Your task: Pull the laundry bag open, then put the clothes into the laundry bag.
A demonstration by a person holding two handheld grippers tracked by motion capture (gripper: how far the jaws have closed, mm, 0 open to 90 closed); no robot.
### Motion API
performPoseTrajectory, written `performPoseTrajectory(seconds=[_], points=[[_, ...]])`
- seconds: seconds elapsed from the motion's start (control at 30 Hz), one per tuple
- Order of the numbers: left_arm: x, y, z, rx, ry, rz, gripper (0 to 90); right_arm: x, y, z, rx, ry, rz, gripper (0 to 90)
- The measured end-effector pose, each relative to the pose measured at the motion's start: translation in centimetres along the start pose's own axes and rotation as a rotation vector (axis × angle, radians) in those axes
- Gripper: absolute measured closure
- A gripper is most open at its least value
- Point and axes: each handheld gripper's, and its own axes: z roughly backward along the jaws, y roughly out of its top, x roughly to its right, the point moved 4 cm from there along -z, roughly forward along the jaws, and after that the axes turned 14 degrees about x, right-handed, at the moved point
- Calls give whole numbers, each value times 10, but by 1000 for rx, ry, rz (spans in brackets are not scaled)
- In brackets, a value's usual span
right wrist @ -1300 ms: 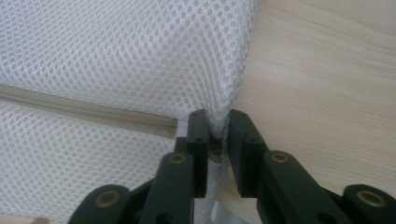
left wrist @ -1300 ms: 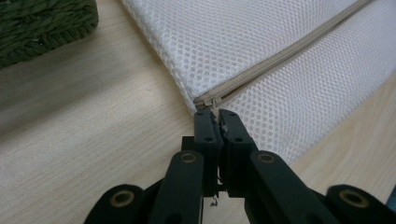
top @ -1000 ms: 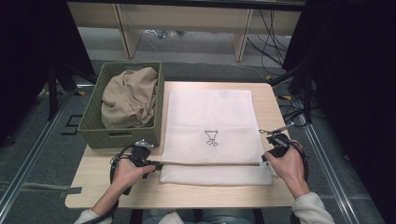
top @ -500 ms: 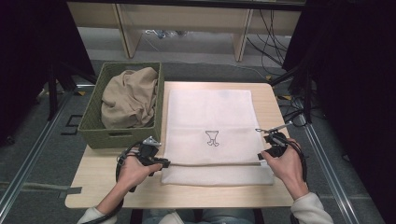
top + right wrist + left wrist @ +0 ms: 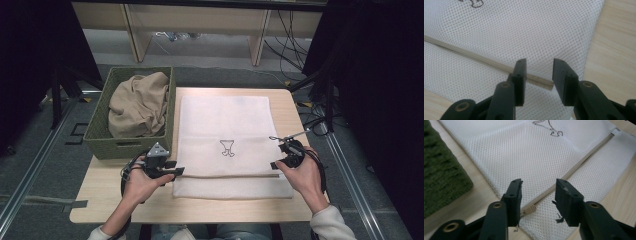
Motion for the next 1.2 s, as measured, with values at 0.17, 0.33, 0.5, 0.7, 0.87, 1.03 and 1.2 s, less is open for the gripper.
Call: performPoseTrajectory(seconds=[0.17, 0.33, 0.5, 0.7, 0.87, 1.03, 1.2], points=[[-2, -2, 3, 30, 34, -33, 444, -1, 4, -1, 7, 4, -5, 631], [-3, -2, 4, 82, 56, 9, 441, -5, 7, -1, 16, 12, 9, 626], [-3, -6, 1, 60, 61, -10, 423, -20, 15, -2, 28, 39, 29, 623], [-4, -8, -1, 56, 76, -19, 419, -34, 16, -10, 22, 85, 83, 609], [-2, -9, -1, 56, 94, -23, 416, -51, 12, -21, -4, 132, 118, 602], [0, -8, 4, 65, 103, -37, 407, -66, 12, -31, -13, 174, 201, 580], [-1, -10, 6, 52, 106, -37, 404, -80, 14, -42, -22, 191, 235, 574]])
